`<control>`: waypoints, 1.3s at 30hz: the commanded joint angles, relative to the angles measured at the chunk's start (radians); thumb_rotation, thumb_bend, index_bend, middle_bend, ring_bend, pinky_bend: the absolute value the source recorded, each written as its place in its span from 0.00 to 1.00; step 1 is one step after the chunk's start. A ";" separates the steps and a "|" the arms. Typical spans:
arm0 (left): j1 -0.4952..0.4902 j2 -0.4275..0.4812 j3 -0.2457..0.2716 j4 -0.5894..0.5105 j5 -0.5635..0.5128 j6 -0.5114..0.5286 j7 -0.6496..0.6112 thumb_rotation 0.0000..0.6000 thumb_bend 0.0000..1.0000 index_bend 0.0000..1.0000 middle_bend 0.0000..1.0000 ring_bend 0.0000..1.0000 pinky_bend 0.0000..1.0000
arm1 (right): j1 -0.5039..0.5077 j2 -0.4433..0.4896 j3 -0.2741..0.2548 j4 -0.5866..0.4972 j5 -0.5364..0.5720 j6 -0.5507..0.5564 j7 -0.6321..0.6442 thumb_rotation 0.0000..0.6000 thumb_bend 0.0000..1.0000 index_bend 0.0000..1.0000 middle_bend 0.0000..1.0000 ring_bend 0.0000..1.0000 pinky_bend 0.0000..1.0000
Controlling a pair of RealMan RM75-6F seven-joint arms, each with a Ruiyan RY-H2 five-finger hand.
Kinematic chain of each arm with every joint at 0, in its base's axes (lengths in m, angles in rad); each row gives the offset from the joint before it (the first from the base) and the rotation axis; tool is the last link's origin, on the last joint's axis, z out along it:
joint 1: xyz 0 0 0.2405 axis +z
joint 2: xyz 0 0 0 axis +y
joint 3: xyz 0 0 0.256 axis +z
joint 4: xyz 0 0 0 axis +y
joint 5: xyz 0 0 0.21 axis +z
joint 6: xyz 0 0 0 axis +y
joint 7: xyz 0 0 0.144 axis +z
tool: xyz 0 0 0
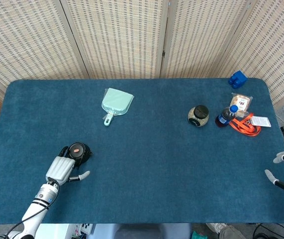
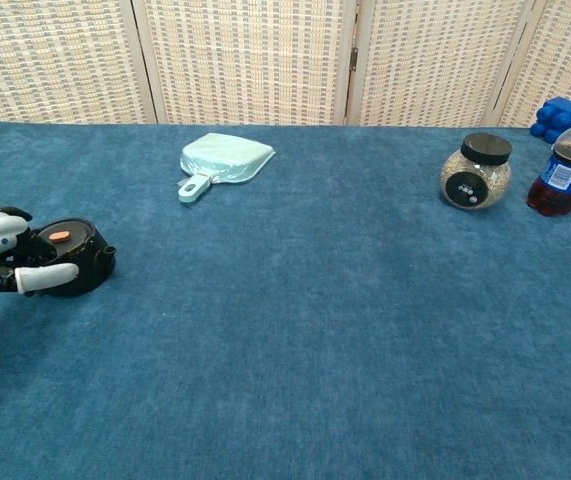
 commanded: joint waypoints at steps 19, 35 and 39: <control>-0.022 0.004 -0.035 0.015 0.029 -0.058 -0.154 0.00 0.04 0.78 0.88 0.69 0.00 | -0.001 -0.005 0.006 0.014 0.005 0.003 0.017 1.00 0.17 0.51 0.42 0.30 0.27; -0.053 -0.007 -0.121 0.070 -0.027 -0.088 -0.283 0.00 0.03 0.94 1.00 0.85 0.00 | 0.003 -0.020 0.013 0.042 0.015 -0.002 0.042 1.00 0.17 0.51 0.41 0.25 0.24; -0.050 0.005 -0.135 0.068 -0.050 -0.088 -0.309 0.00 0.03 0.98 1.00 0.88 0.00 | 0.001 -0.020 0.013 0.043 0.014 0.001 0.043 1.00 0.17 0.51 0.41 0.25 0.23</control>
